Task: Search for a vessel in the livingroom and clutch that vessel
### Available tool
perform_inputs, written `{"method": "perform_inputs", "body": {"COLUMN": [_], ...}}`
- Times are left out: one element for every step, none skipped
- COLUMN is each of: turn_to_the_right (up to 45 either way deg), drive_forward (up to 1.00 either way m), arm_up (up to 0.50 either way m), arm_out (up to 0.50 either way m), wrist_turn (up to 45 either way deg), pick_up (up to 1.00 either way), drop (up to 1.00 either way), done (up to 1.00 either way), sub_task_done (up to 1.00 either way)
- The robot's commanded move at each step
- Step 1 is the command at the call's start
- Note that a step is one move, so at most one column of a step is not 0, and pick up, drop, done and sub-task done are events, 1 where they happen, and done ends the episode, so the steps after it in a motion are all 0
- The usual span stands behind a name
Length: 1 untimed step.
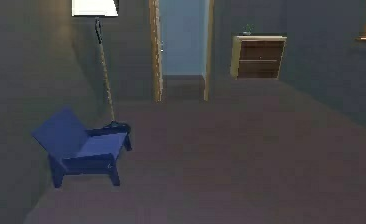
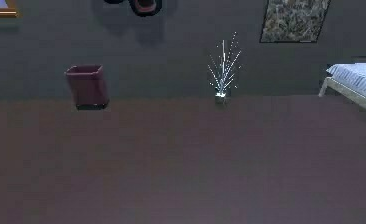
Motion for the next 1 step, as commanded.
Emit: {"method": "perform_inputs", "body": {"turn_to_the_right": [0.0], "drive_forward": [1.0], "arm_up": [0.0], "arm_out": [0.0], "wrist_turn": [0.0], "pick_up": [0.0], "drop": [0.0], "done": [0.0], "sub_task_done": [0.0]}}
